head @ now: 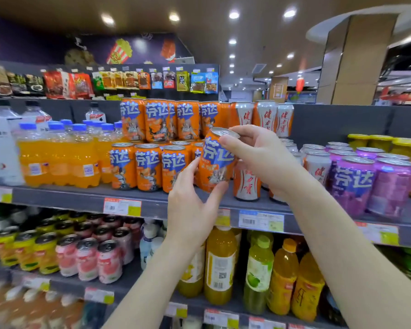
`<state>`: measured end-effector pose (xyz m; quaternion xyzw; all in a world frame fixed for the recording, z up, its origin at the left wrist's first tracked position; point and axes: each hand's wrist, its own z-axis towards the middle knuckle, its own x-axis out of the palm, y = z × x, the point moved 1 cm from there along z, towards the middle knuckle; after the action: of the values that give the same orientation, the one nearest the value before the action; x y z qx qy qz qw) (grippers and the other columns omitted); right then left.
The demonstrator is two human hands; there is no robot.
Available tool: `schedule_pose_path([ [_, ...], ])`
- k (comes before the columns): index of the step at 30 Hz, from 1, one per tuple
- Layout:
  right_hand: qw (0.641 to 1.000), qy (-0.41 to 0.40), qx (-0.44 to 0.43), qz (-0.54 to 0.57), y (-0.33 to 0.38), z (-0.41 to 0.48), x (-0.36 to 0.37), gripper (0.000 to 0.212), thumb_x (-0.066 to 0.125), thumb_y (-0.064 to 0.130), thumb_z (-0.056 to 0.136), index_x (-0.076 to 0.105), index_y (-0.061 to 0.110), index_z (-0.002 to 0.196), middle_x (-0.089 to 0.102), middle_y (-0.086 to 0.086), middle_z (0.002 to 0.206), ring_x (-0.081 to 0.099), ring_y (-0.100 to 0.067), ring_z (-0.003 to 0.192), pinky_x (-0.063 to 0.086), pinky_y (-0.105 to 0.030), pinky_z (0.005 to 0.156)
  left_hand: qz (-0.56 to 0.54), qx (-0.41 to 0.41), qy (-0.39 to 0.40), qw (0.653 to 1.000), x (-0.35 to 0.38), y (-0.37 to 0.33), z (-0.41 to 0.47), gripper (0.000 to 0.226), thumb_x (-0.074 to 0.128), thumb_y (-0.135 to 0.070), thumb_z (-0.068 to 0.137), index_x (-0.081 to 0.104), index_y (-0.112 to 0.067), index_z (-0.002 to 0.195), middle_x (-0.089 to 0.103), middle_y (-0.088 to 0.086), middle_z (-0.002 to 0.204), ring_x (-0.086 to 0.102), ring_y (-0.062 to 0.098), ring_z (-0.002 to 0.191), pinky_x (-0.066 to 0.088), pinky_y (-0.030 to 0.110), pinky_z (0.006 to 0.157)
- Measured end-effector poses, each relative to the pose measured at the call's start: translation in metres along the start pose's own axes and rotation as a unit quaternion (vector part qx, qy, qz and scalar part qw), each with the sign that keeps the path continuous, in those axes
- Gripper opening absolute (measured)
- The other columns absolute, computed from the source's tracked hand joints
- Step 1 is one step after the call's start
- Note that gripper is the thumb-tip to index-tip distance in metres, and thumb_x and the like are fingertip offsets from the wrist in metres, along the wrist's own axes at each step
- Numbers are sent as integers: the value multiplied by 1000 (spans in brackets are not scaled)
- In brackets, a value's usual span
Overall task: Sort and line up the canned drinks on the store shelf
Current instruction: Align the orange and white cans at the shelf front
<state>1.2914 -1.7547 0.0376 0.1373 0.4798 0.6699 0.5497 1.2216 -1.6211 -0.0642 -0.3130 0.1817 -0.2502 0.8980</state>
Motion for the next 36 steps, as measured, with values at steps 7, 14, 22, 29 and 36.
schedule_pose_path([
  [7,996,-63,47,43,-38,-11,74,55,89,28,76,60,27,123,75,10,103,73,-7,96,61,-28,76,10,-52,33,998,-29,33,-6,68,71,-53,89,47,-27,148,56,-20,137,52,-2,127,42,10,99],
  [14,992,-115,34,25,-42,4,86,60,86,27,79,59,26,132,73,11,111,72,-7,99,63,-37,82,105,-19,54,993,-38,51,15,68,65,-65,88,53,-27,143,61,-6,134,54,16,125,48,42,104],
  [22,981,-181,65,-25,-62,15,103,65,78,23,89,43,21,144,65,8,121,62,-7,108,55,-35,98,128,7,-2,992,-65,78,26,36,69,-36,93,61,-24,126,61,-7,120,59,17,113,52,47,95],
  [29,982,-113,106,-112,-61,24,100,76,74,34,91,33,23,155,59,3,139,57,-11,113,52,-33,93,120,49,-19,991,-82,89,54,39,70,-30,92,59,-23,128,64,-8,121,60,12,111,52,46,96],
  [36,974,-114,92,-170,-68,17,103,88,79,33,86,29,26,158,62,4,137,60,-12,118,46,-26,89,229,194,58,952,-77,89,87,53,66,-44,93,56,-23,141,57,-5,145,47,16,138,34,44,115],
])
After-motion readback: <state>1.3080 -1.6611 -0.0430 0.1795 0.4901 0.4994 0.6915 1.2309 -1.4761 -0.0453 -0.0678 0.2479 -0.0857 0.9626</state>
